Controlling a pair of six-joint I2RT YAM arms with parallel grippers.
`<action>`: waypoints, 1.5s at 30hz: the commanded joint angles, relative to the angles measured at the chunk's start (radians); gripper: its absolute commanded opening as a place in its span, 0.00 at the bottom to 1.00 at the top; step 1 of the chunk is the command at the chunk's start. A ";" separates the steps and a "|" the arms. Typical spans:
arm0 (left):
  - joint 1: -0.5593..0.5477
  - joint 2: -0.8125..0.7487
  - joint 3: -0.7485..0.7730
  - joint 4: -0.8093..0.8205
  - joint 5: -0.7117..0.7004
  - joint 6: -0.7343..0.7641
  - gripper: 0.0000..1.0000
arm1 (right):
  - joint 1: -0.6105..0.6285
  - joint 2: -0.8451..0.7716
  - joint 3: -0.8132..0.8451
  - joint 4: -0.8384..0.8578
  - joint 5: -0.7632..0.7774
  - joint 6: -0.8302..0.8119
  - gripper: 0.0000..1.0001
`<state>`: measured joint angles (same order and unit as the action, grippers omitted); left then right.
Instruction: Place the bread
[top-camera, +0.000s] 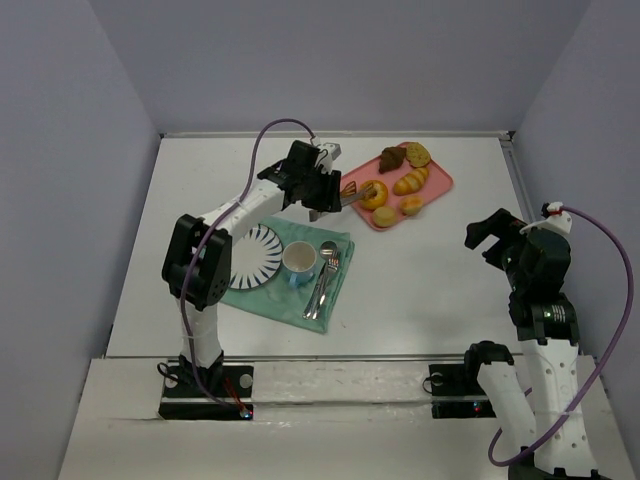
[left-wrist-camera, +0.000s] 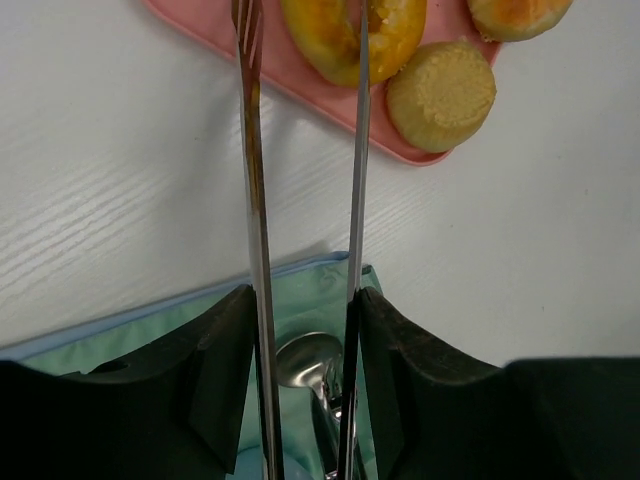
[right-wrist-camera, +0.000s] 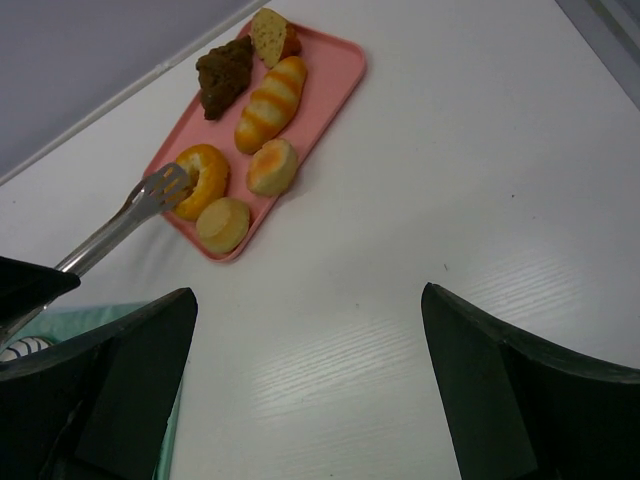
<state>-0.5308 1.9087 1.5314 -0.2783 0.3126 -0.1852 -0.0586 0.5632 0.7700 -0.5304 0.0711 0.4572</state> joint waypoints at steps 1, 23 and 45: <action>-0.006 0.003 0.024 -0.001 0.006 -0.016 0.48 | -0.003 -0.003 0.002 0.053 -0.002 0.001 1.00; -0.011 -0.076 0.237 -0.036 -0.164 -0.023 0.06 | -0.003 -0.020 -0.005 0.055 0.001 -0.003 1.00; 0.201 -0.778 -0.490 -0.160 -0.783 -0.569 0.07 | -0.003 0.004 -0.006 0.069 -0.050 -0.005 1.00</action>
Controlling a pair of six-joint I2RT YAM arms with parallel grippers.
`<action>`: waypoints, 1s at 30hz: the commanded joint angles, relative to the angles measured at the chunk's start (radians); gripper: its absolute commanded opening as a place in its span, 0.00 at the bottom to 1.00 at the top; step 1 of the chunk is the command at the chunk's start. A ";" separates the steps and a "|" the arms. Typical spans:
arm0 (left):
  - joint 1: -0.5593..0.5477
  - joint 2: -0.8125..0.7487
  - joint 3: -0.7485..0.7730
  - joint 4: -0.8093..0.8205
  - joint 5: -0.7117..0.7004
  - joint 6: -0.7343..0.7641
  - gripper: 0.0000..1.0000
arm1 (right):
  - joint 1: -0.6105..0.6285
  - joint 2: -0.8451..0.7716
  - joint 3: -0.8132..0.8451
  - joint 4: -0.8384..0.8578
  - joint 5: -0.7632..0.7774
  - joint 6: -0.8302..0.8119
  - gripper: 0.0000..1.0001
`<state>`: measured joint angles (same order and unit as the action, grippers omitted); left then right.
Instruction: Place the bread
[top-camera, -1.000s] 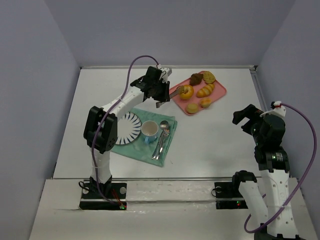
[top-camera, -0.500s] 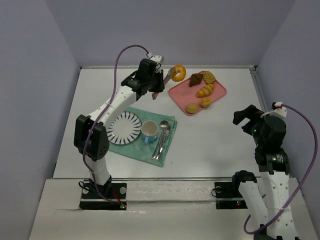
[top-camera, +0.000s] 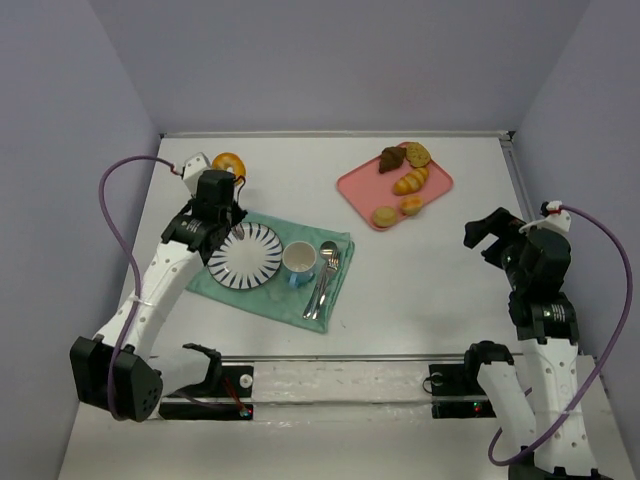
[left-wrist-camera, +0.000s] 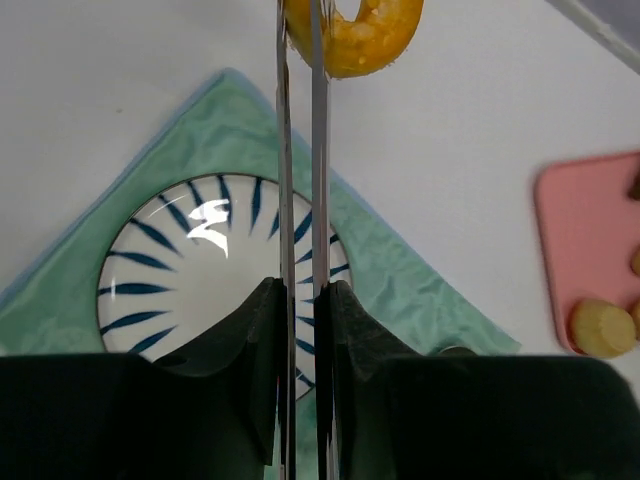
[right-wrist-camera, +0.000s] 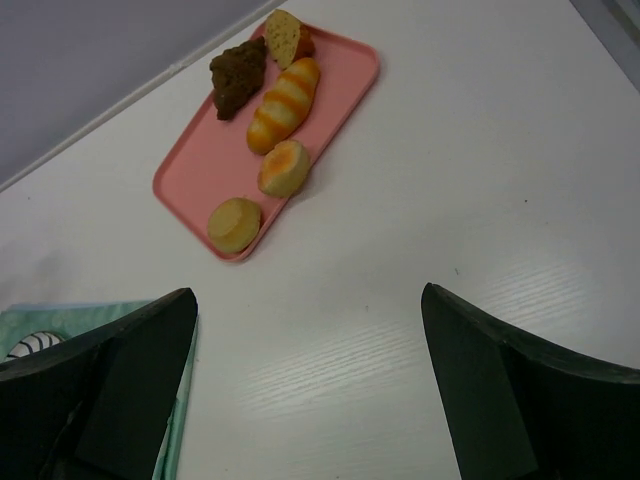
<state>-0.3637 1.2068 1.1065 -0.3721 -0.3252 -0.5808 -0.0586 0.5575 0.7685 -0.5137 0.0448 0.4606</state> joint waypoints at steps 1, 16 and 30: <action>0.034 -0.131 -0.104 -0.132 -0.155 -0.206 0.06 | -0.003 0.013 -0.005 0.052 -0.023 -0.007 1.00; 0.034 -0.435 -0.270 -0.424 0.132 -0.254 0.11 | -0.003 0.015 -0.015 0.063 -0.037 -0.005 1.00; 0.034 -0.429 -0.243 -0.479 0.124 -0.234 0.60 | -0.003 0.016 -0.024 0.070 -0.079 -0.004 0.99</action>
<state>-0.3271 0.7715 0.7822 -0.8356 -0.1631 -0.8349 -0.0586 0.5774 0.7486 -0.5007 -0.0090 0.4606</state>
